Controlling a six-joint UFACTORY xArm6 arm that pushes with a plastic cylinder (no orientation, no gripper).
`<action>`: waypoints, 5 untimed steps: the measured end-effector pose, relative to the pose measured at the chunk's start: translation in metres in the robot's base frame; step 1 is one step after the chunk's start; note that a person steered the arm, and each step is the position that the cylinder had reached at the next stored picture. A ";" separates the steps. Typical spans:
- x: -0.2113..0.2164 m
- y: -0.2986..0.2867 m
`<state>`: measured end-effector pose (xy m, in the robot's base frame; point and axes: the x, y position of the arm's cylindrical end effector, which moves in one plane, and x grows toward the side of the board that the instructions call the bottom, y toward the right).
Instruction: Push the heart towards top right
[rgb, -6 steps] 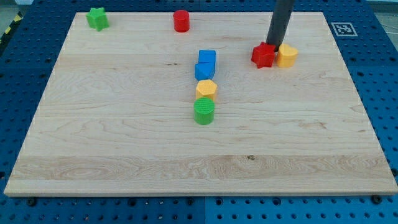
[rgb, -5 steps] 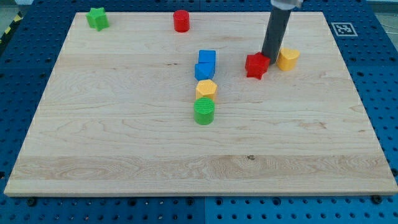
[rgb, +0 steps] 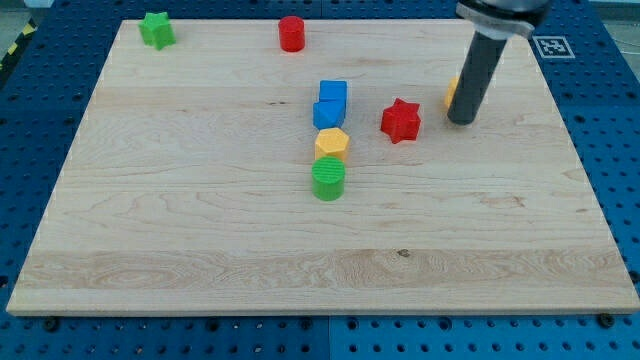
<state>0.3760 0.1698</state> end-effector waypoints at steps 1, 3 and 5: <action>-0.032 -0.003; -0.096 0.001; -0.079 0.039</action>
